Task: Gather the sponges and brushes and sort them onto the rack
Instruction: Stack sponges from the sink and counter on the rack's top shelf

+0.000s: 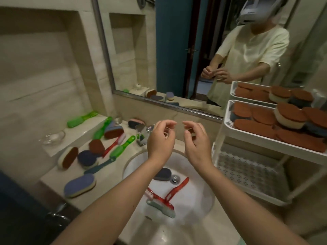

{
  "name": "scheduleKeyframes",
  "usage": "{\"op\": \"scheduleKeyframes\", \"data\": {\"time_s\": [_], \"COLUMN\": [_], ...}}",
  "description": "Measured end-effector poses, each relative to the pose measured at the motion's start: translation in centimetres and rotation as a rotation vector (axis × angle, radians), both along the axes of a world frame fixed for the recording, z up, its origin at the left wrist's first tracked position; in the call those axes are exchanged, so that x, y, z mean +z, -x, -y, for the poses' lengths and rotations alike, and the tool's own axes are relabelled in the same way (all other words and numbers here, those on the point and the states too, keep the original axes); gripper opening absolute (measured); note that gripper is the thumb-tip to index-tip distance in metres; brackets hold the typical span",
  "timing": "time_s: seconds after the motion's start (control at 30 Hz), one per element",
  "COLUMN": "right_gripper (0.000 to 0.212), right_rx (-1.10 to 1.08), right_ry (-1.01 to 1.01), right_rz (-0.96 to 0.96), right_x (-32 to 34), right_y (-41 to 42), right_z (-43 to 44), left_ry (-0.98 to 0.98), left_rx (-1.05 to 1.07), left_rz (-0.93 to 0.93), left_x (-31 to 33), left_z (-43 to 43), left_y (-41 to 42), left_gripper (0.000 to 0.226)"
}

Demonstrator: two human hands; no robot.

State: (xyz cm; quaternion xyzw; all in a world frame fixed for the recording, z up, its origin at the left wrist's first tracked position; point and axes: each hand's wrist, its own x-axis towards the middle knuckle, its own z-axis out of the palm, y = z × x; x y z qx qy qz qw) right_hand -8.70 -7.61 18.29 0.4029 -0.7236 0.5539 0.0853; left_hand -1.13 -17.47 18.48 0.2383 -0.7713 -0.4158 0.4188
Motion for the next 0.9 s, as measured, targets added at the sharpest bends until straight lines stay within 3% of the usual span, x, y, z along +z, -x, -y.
{"op": "scheduleKeyframes", "data": {"time_s": [0.63,0.9], "right_gripper": [0.042,0.048], "right_rx": [0.058,-0.019], "right_ry": [-0.317,-0.532], "right_rz": [0.187,0.229], "right_x": [-4.7,-7.4], "right_y": [1.0,4.0], "right_z": [25.2,32.1], "left_ry": [-0.146,-0.272], "left_rx": [0.146,0.088], "left_rz": [0.250,0.402], "left_x": [-5.0,-8.4], "left_z": [26.2,33.8], "left_y": [-2.1,0.4], "left_gripper": [0.017,0.024]}}
